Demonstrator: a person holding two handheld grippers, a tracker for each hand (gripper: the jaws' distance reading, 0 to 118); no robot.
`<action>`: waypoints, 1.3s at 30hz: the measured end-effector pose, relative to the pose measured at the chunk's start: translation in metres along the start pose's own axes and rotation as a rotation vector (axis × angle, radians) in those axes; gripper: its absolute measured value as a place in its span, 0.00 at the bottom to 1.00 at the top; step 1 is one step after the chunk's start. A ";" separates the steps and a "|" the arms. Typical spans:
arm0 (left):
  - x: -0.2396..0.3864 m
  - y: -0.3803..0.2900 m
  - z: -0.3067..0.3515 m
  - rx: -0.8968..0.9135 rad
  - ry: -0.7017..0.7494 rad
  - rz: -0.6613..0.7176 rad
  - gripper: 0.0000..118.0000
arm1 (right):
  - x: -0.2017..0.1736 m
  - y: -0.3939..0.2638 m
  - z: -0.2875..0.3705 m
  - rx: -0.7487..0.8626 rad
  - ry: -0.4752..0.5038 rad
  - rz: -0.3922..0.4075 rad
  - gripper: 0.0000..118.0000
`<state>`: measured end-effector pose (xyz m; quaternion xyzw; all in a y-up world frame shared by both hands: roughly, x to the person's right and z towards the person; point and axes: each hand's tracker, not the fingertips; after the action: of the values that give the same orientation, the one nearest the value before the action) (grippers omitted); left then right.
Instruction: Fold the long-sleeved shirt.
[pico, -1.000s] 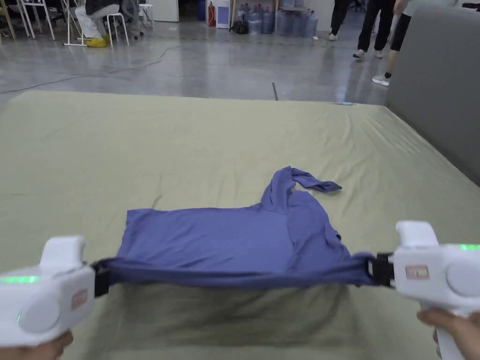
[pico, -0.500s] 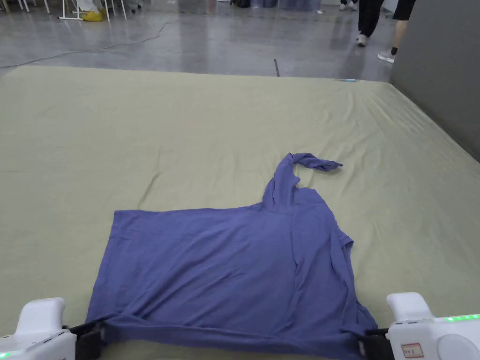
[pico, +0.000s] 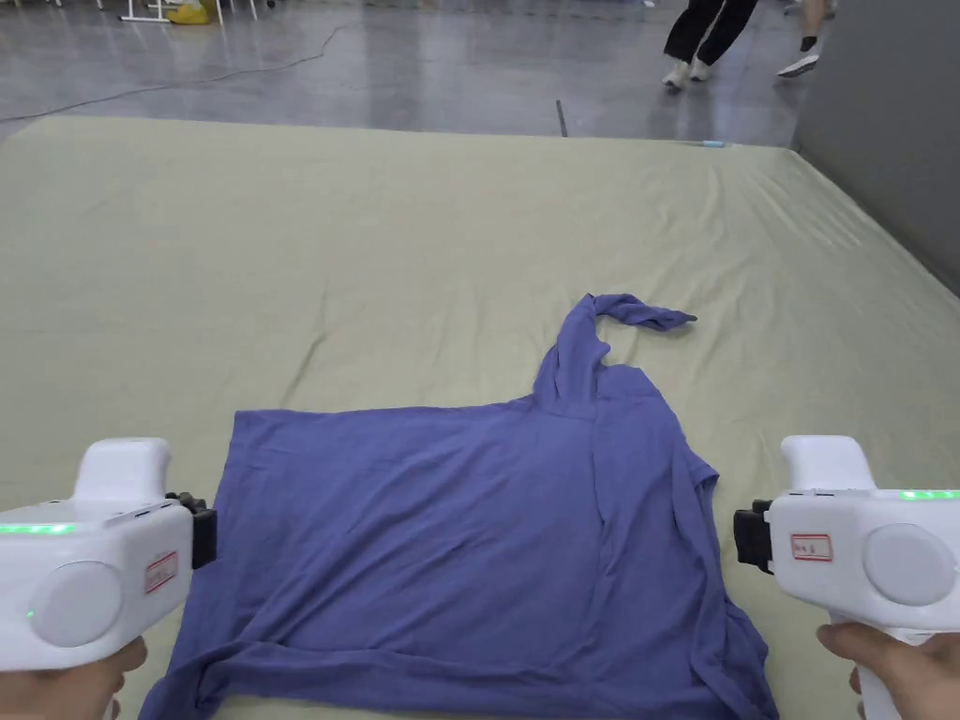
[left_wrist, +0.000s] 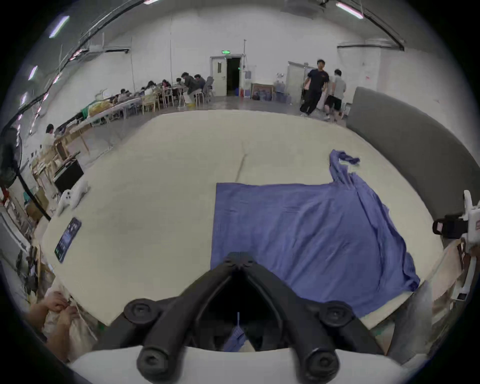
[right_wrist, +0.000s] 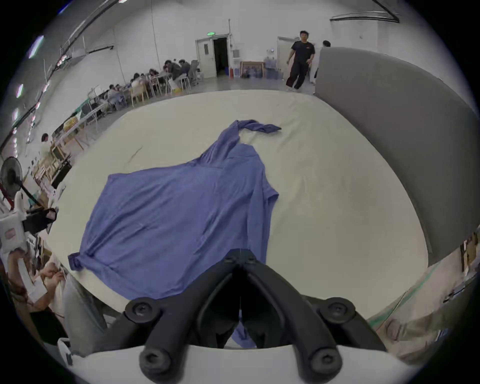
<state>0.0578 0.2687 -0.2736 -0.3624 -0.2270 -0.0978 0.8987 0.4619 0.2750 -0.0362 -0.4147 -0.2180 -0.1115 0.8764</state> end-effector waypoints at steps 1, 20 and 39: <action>-0.001 0.004 -0.004 -0.014 -0.029 0.005 0.00 | -0.003 0.001 -0.007 -0.009 0.005 -0.002 0.02; 0.023 0.114 -0.162 -0.060 -0.041 -0.006 0.00 | 0.041 0.322 -0.268 -0.084 -0.055 -0.046 0.84; 0.014 0.094 -0.203 -0.153 -0.002 0.054 0.00 | 0.034 0.379 -0.414 -0.298 -0.210 -0.112 0.11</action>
<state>0.1708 0.1952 -0.4526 -0.4360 -0.2100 -0.0904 0.8704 0.7543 0.1924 -0.5091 -0.5365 -0.3118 -0.1472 0.7702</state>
